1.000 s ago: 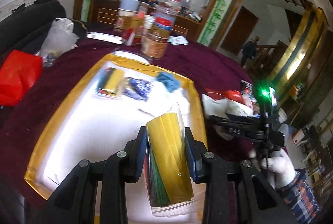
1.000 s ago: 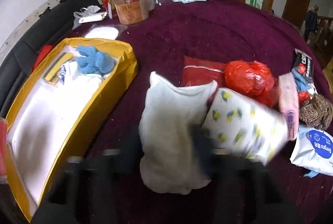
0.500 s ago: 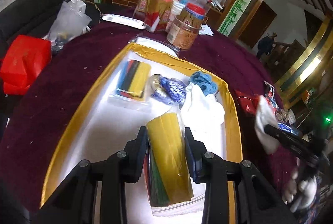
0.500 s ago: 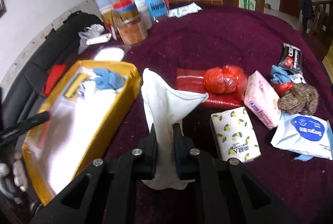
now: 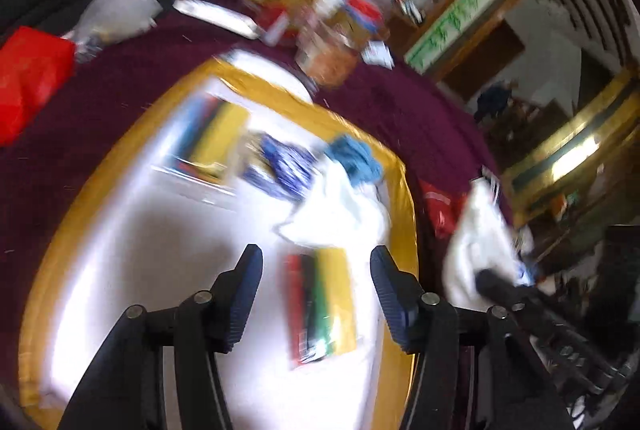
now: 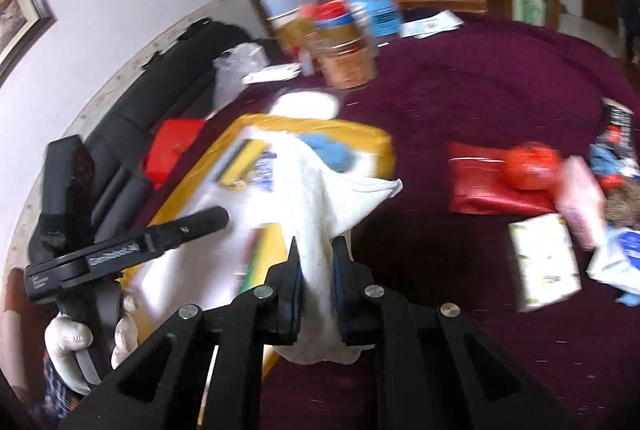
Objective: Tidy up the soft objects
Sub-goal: 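Release sponge pack into tray with left tool while right tool lowers white cloth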
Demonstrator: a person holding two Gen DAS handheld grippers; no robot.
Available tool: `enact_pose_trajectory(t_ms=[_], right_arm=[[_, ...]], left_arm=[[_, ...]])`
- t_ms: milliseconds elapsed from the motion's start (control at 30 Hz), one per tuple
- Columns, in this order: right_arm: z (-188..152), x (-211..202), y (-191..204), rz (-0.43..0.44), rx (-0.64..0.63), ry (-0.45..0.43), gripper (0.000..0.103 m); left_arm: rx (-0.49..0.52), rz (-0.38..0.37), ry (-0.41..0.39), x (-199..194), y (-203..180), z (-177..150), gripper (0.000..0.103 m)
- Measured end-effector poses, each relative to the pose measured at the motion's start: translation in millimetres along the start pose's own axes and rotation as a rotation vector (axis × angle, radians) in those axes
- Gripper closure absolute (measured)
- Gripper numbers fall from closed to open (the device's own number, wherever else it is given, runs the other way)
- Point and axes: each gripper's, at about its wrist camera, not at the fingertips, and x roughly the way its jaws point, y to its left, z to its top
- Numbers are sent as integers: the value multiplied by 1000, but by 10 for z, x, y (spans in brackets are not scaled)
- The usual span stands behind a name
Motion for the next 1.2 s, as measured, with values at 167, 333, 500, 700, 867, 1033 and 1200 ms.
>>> enact_pose_trajectory(t_ms=[167,333,500,700,867,1033,1200], right_arm=[[93,428,498,116,-30,97,90],[132,1051,923,111,-66,211,90],[171,1463,1038,76,-32,271,90],[303,1741,1093,-12,-26,267,89],[346,1704,1119,18,-22,243,41],[368,1191,979,68,-35,177,36],[127,749,842,-109,-184,234,36]], left_arm=[[-56,14,-166,-697,337,-54,30],[-98,49,-268,-1127,659,-174,29],[-118,48,-278,-1217,870,-272,29],[-131,38,-294,-1236,971,-295,29],[-140,40,-307,-1280,1008,-329,29],[-155,44,-313,-1325,1075,-373,29],[-167,50,-322,-1323,1139,-411,29]])
